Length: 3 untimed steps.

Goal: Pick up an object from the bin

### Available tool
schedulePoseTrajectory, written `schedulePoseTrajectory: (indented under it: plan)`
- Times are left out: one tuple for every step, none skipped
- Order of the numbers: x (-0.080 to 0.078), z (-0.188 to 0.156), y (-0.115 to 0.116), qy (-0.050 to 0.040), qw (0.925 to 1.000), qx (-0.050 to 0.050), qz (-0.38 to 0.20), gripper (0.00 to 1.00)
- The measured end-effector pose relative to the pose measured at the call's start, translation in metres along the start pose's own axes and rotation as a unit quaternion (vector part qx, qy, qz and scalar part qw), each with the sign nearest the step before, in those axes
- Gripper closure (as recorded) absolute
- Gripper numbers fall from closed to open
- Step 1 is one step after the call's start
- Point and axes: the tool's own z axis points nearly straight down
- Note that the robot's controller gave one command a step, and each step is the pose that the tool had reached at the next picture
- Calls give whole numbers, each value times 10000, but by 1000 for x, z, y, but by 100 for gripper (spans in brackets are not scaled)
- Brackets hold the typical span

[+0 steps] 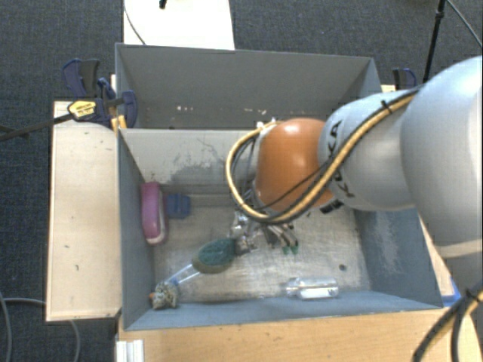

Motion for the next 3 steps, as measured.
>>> schedulePoseTrajectory:
  plan:
    - [0, 0, 0, 3, 10000, -1, 13, 0]
    - [6, 11, 50, -9, 9949, 16, 1007, 0]
    - [3, 9, 49, -51, 9947, 10, 1031, 100]
